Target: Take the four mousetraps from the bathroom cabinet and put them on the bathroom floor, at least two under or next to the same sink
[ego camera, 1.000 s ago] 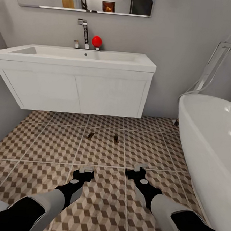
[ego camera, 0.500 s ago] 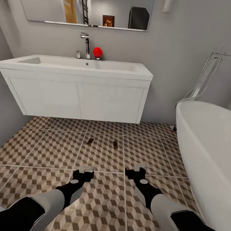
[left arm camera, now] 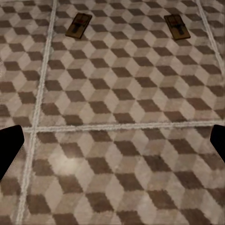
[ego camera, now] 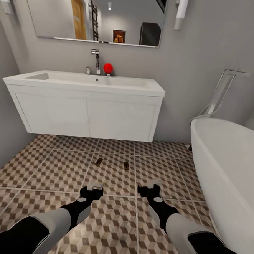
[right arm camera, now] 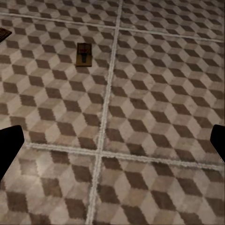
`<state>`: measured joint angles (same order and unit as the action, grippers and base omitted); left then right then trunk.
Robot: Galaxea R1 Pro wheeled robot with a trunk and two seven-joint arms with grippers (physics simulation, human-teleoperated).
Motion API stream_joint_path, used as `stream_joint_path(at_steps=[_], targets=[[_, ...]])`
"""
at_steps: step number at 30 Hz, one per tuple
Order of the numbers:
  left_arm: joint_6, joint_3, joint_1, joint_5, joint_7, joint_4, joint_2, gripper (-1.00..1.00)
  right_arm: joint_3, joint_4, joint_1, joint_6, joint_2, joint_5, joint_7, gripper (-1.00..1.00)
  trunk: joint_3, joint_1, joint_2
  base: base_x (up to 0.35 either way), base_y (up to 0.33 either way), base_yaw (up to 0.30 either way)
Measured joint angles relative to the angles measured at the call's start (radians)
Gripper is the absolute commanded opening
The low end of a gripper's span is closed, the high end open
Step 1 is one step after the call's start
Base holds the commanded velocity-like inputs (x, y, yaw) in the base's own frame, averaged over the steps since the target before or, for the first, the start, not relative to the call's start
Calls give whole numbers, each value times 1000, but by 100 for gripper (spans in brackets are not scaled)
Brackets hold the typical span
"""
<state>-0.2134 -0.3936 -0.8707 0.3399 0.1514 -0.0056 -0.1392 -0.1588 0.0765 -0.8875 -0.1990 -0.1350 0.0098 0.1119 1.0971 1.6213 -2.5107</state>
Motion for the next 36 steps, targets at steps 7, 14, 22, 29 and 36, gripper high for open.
stream_joint_path(at_steps=[7, 14, 22, 29, 36], targets=[[0, 0, 0, 0, 0, 0, 0, 100, 0, 0, 0, 0, 0, 0, 0, 100, -27, -3, 2, 0, 0, 0], [0, 0, 0, 0, 0, 0, 0, 100, 0, 0, 0, 0, 1, 0, 0, 100, -54, -6, 3, 0, 0, 0], [0, 0, 0, 0, 0, 0, 0, 100, 0, 0, 0, 1, 1, 0, 0, 100, -85, -10, 5, 0, 0, 0], [0, 0, 0, 0, 0, 0, -1, 100, 0, 0, 0, 3, 2, 0, 0, 100, -112, -13, 7, 0, 0, 0], [0, -1, 1, 0, 0, 0, -1, 100, 0, 0, 0, 3, 1, 0, 0, 100, -139, -16, 8, 0, 0, 0]])
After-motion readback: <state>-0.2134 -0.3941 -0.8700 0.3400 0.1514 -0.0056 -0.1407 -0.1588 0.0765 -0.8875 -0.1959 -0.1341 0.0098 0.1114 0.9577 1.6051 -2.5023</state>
